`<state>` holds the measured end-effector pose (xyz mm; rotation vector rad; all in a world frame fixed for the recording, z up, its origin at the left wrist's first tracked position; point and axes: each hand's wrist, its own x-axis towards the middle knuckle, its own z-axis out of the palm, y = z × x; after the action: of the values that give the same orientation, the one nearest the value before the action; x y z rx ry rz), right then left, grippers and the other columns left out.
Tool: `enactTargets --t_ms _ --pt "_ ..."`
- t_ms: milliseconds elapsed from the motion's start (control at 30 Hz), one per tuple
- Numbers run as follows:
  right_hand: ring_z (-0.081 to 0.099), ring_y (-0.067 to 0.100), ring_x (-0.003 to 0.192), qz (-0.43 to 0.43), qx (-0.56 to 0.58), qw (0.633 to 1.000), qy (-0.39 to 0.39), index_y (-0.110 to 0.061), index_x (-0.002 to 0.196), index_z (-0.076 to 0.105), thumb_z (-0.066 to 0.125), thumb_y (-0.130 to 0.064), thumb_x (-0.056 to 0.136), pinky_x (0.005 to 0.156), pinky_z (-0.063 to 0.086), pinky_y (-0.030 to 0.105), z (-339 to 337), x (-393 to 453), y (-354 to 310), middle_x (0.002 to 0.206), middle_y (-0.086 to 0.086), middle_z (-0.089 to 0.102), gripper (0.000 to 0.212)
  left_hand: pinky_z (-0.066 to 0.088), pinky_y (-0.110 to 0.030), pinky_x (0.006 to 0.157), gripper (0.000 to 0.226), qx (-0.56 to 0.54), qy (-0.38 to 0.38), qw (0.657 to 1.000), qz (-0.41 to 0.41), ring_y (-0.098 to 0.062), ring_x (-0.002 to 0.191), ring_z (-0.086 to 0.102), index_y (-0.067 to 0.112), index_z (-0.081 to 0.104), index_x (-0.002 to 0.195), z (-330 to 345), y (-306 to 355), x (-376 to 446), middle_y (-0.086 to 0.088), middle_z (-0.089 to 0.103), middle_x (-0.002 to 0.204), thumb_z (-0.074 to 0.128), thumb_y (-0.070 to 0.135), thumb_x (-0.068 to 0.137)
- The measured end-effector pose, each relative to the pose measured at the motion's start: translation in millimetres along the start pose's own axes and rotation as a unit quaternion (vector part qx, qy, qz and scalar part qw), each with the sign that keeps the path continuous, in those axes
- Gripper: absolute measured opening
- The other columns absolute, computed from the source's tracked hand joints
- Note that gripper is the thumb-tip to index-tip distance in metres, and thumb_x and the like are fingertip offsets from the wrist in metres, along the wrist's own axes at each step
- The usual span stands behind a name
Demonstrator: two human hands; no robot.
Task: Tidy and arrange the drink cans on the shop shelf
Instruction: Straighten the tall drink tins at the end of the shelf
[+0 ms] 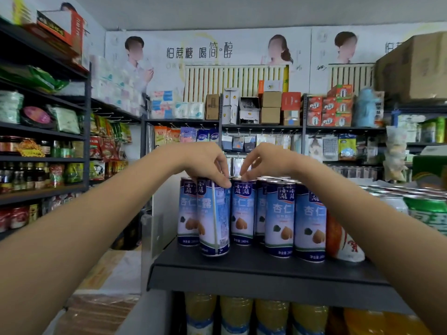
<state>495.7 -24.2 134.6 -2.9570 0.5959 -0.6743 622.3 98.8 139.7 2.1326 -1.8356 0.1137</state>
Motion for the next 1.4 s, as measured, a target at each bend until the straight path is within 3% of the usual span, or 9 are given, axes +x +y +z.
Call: enactTargets --t_ms 167,300,400,500,667,833,1067,1267,1400 --pt "0.059 0.021 0.101 0.051 -0.004 0.998 -0.042 -0.015 0.097 0.070 0.070 -0.032 0.080 0.097 0.043 0.037 -31 -28 20 0.104 0.003 0.067 0.024 0.051 -0.037 0.087 0.028 0.019 0.018 0.999 0.019 -0.018 0.098 0.058 0.016 0.064 0.097 14 25 17 0.005 0.059 0.091 0.071 0.035 0.077" --pt "0.054 0.017 0.109 0.094 -0.015 0.986 -0.136 -0.024 0.106 0.061 0.072 -0.039 0.075 0.100 0.040 0.035 -29 -44 31 0.116 -0.001 0.059 0.036 0.053 -0.037 0.083 0.035 0.020 0.022 0.999 0.023 -0.021 0.098 0.059 0.015 0.065 0.098 28 37 34 -0.004 0.061 0.102 0.072 0.039 0.075" --pt "0.055 0.017 0.106 0.083 -0.054 0.989 -0.108 -0.025 0.114 0.056 0.076 -0.036 0.072 0.096 0.043 0.034 -21 -41 34 0.115 -0.001 0.058 0.048 0.050 -0.032 0.078 0.041 0.043 0.039 0.998 0.031 -0.021 0.095 0.058 0.014 0.064 0.103 37 47 39 -0.004 0.061 0.102 0.070 0.044 0.075" --pt "0.051 0.017 0.104 0.070 -0.084 0.991 -0.079 -0.024 0.118 0.052 0.079 -0.037 0.068 0.090 0.043 0.031 -13 -41 34 0.110 -0.004 0.053 0.058 0.047 -0.035 0.088 0.045 0.094 0.026 0.994 0.049 -0.020 0.101 0.055 0.015 0.060 0.110 42 50 38 -0.004 0.059 0.113 0.062 0.049 0.080" --pt "0.053 0.018 0.107 0.053 -0.031 0.997 -0.057 -0.025 0.110 0.055 0.081 -0.035 0.066 0.091 0.043 0.031 -10 -44 38 0.115 0.000 0.056 0.053 0.040 -0.027 0.092 0.066 0.097 0.010 0.994 0.041 -0.019 0.118 0.049 0.014 0.046 0.131 38 43 22 -0.002 0.050 0.132 0.067 0.046 0.077" --pt "0.054 0.019 0.103 0.044 0.009 0.999 -0.022 -0.022 0.101 0.056 0.083 -0.031 0.065 0.090 0.045 0.034 -5 -46 37 0.110 0.002 0.057 0.046 0.043 -0.028 0.085 0.062 0.088 0.066 0.993 0.036 -0.019 0.109 0.053 0.011 0.053 0.122 45 43 18 -0.003 0.057 0.120 0.073 0.042 0.072" --pt "0.054 0.019 0.091 0.057 -0.015 0.998 0.017 -0.014 0.090 0.054 0.083 -0.034 0.064 0.076 0.044 0.031 -2 -45 29 0.097 0.002 0.057 0.044 0.029 -0.024 0.052 0.043 0.119 0.117 0.985 0.040 -0.017 0.076 0.044 0.014 0.043 0.083 48 46 17 0.006 0.042 0.071 0.075 0.041 0.071" --pt "0.047 0.015 0.070 0.078 -0.021 0.996 0.040 -0.017 0.066 0.047 0.084 -0.036 0.061 0.070 0.040 0.032 -1 -42 23 0.068 -0.005 0.050 0.042 0.036 -0.028 0.064 0.046 0.157 0.116 0.981 0.019 -0.018 0.076 0.044 0.010 0.045 0.087 48 51 15 0.002 0.041 0.070 0.072 0.043 0.073" --pt "0.042 0.011 0.062 0.080 -0.023 0.996 0.037 -0.018 0.062 0.044 0.084 -0.037 0.060 0.071 0.037 0.032 2 -46 23 0.063 -0.005 0.048 0.044 0.038 -0.030 0.064 0.047 0.176 0.110 0.978 0.010 -0.021 0.077 0.048 0.008 0.046 0.091 50 55 15 -0.003 0.049 0.081 0.073 0.043 0.073"
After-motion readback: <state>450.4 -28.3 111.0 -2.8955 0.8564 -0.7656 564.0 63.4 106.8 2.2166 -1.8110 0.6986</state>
